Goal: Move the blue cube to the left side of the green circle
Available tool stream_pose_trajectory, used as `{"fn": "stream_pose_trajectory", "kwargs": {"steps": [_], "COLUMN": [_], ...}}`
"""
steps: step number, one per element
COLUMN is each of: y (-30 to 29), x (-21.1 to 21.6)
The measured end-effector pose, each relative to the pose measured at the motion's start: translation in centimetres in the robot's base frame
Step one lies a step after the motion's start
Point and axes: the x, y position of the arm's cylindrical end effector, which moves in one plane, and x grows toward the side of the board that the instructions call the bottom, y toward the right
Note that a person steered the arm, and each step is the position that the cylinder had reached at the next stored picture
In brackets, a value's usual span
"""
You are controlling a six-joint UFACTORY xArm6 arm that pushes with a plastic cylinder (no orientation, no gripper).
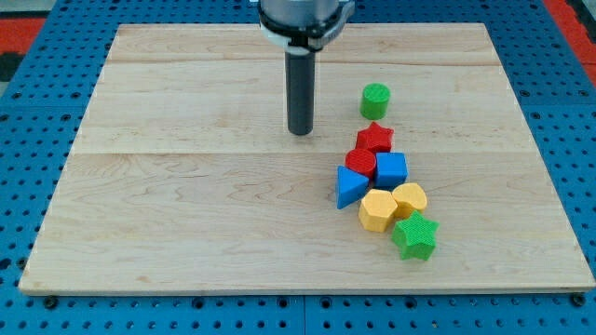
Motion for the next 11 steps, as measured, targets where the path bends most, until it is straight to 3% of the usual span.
{"fn": "stream_pose_trajectory", "kwargs": {"steps": [2, 4, 8, 11], "y": [3.9, 7.6, 8.3, 11.9], "x": [3.0, 3.2, 2.5, 7.1]}}
